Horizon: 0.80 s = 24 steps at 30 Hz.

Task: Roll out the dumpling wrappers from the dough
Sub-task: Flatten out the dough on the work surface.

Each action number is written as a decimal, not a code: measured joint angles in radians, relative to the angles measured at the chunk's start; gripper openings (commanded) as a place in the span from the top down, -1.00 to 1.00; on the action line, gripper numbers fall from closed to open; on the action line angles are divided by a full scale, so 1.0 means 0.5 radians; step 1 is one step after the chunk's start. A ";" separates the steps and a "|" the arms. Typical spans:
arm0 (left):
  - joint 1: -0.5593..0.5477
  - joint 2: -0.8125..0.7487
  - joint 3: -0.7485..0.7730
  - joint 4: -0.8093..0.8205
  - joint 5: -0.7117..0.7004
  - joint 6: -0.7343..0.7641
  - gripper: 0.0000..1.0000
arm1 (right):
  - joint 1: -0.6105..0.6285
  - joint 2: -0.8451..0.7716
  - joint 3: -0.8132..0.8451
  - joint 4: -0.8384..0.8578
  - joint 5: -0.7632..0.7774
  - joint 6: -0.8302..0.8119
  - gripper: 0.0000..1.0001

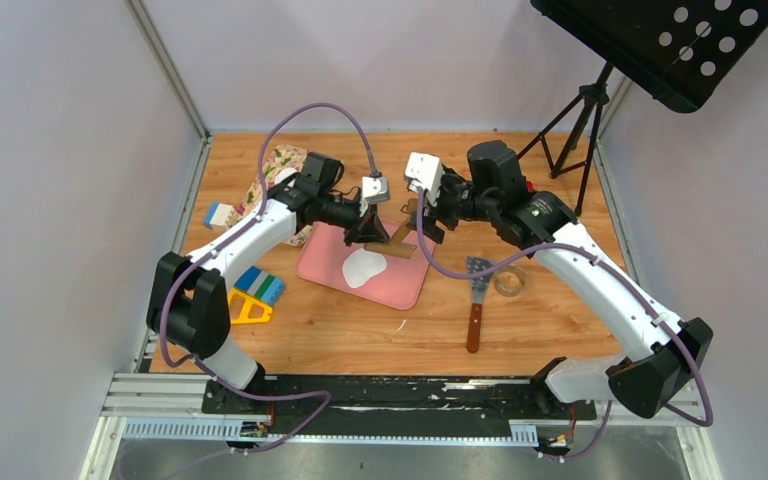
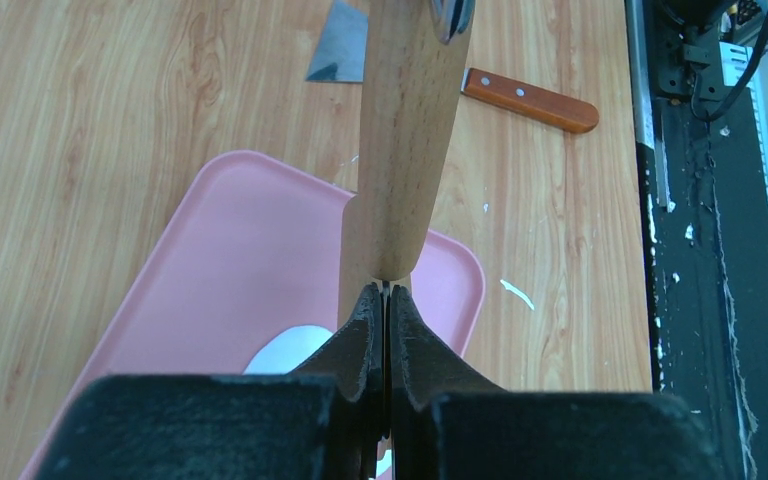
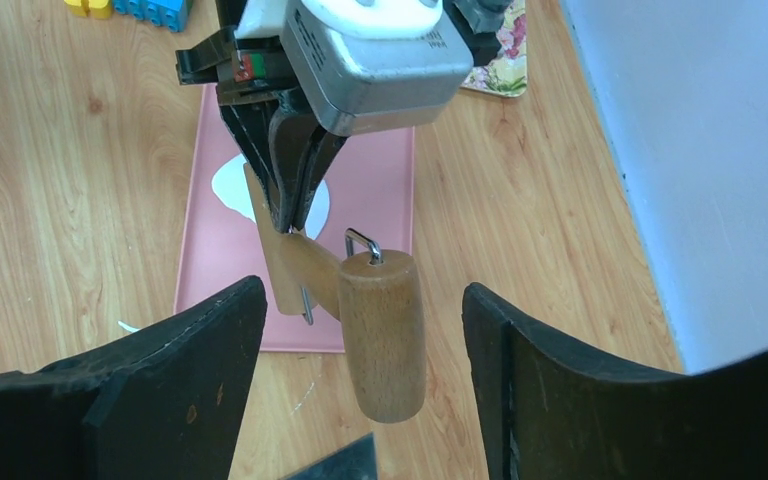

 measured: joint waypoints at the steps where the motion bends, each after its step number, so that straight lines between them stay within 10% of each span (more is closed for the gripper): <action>1: -0.001 -0.008 -0.002 -0.005 -0.003 0.000 1.00 | -0.013 0.003 0.000 0.000 -0.020 0.005 -0.47; 21: -0.078 -0.082 -0.034 -0.085 -0.049 0.059 1.00 | -0.090 0.404 0.169 -0.397 -0.450 -0.146 -0.33; 24: -0.079 -0.082 -0.034 -0.090 -0.048 0.059 1.00 | -0.090 0.404 0.169 -0.446 -0.450 -0.188 -0.06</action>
